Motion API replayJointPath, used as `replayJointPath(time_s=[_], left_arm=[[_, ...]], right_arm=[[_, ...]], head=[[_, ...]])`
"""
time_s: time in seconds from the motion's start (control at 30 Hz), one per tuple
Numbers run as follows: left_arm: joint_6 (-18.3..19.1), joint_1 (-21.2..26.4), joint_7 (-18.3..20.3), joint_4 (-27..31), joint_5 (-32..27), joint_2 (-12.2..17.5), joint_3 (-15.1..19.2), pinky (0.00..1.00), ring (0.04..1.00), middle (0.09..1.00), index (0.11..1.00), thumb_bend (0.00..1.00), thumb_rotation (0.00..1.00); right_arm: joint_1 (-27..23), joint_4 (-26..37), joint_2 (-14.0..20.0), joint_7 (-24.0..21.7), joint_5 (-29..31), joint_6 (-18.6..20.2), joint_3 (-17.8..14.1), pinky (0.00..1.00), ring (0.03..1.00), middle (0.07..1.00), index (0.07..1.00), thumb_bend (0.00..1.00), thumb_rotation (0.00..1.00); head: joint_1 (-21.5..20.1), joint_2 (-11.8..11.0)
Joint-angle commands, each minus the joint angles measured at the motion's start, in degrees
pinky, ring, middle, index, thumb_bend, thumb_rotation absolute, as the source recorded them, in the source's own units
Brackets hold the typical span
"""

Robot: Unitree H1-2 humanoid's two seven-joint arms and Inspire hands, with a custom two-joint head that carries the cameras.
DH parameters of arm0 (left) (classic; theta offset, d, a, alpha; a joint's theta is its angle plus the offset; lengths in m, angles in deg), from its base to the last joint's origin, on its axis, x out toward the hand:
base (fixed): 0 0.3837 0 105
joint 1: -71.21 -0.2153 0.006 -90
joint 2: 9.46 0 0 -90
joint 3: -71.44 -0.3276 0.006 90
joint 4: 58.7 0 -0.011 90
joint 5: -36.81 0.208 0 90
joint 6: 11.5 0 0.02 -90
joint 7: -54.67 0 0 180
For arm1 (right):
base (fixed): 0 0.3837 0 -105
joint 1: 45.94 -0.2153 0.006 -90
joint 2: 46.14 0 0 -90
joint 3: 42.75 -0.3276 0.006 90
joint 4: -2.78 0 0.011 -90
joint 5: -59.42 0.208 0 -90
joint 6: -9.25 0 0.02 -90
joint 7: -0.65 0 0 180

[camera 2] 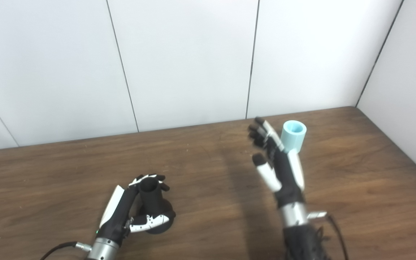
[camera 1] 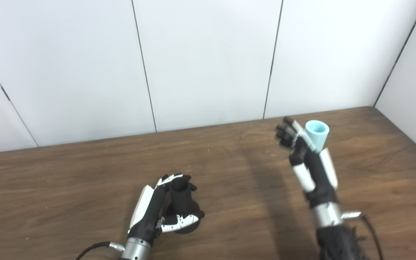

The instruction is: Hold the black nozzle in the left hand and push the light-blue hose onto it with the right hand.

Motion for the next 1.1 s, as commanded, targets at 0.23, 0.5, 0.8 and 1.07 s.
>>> replayJointPath(time_s=[0.23, 0.5, 0.8, 1.07], left_arm=[[-2.8, -3.4, -1.8, -8.2, 2.5, 2.5, -0.9, 1.0, 0.886, 0.782, 0.489, 0.51, 0.07], [-3.0, -3.2, -1.7, -8.2, 2.6, 2.9, -0.9, 1.0, 0.886, 0.782, 0.489, 0.51, 0.07], [-3.1, -3.2, -1.7, -8.6, 2.2, 2.6, -1.0, 1.0, 0.887, 0.782, 0.489, 0.51, 0.07], [-2.7, -3.3, -1.6, -8.1, 2.2, 2.5, -1.0, 1.0, 0.887, 0.782, 0.489, 0.51, 0.07]], right_arm=[[-7.0, 2.9, 9.2, -2.7, -8.5, 0.7, -0.8, 0.72, 0.78, 0.787, 0.872, 0.86, 0.81], [-9.2, 1.7, 12.9, -2.8, -10.5, -0.1, -0.7, 0.71, 0.782, 0.789, 0.872, 0.86, 0.82], [-12.6, -1.3, 17.9, -3.5, -13.0, -0.7, -1.4, 0.72, 0.791, 0.793, 0.869, 0.86, 0.81], [-14.3, -2.7, 20.9, -5.3, -18.7, 3.7, -0.4, 0.75, 0.828, 0.817, 0.862, 0.9, 0.82]], head=[[0.2, 0.1], [0.3, 0.1], [0.5, 0.1], [0.6, 0.2]])
